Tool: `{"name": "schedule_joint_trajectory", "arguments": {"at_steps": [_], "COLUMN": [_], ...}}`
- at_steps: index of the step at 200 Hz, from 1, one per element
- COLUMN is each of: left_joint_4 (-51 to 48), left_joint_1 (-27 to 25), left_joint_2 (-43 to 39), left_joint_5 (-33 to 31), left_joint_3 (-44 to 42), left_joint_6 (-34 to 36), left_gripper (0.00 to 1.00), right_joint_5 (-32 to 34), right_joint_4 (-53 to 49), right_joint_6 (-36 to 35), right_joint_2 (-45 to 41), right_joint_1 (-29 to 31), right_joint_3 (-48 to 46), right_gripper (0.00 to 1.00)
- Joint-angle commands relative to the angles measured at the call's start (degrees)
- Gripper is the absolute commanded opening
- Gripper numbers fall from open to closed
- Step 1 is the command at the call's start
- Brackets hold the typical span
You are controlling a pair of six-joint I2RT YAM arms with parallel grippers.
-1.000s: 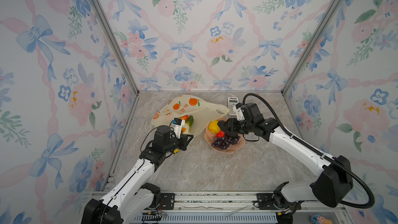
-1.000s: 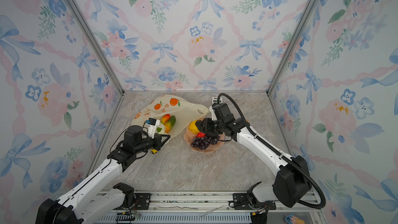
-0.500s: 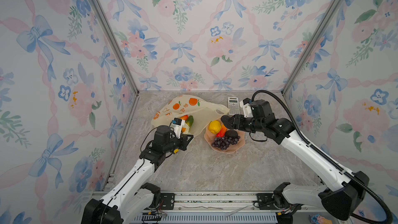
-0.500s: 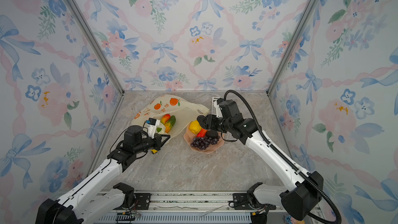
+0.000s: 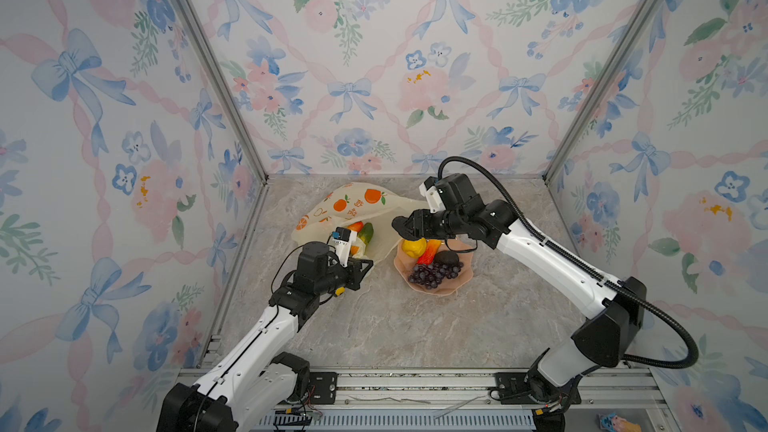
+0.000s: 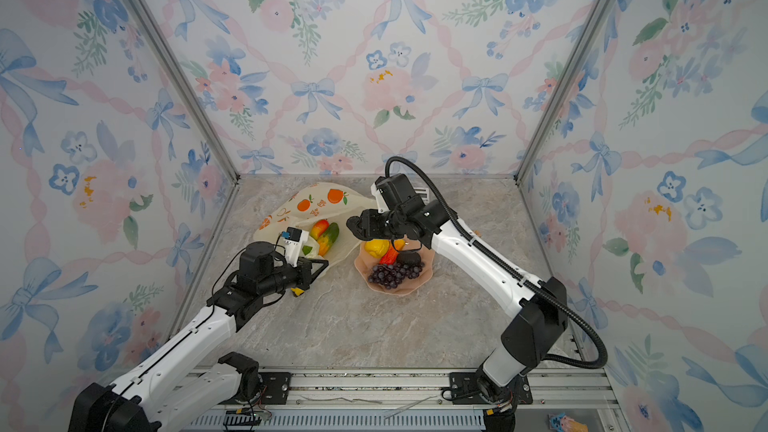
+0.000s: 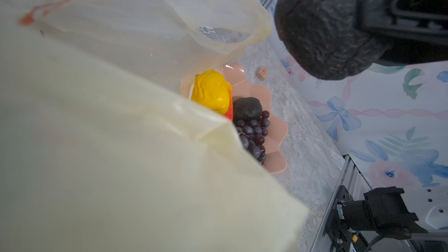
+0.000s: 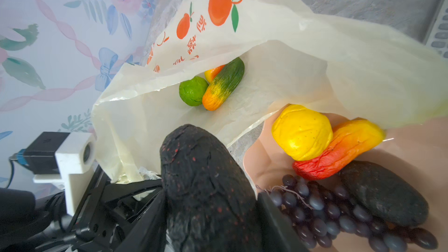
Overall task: Place the fruits into the plastic bag
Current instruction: 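Carry the avocado with the right gripper into the bag mouth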
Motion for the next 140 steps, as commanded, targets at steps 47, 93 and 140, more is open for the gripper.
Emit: {"name": "schedule_joint_trajectory", "arguments": {"at_steps": [47, 93, 140], "left_joint_4": [-0.2, -0.2, 0.1], "left_joint_1": [-0.2, -0.1, -0.2], "left_joint_2": [-0.4, -0.6, -0.9], "left_joint_5": [0.6, 0.8, 1.1], "left_joint_3": [1.2, 1.2, 1.0], "left_joint_6": [1.1, 1.1, 0.9], "left_gripper": [0.00, 0.00, 0.00], "right_joint_5": [-2.4, -3.1, -3.5], "right_joint_4": [-4.9, -2.5, 2.1], "right_joint_6": [-3.2, -2.1, 2.2], "right_joint_2": [12.9, 19.5, 27.1], "right_joint_1": [2.3, 2.2, 1.8], "right_joint_3": [9.7, 13.5, 19.7], "right_gripper": [0.45, 0.45, 0.44]}}
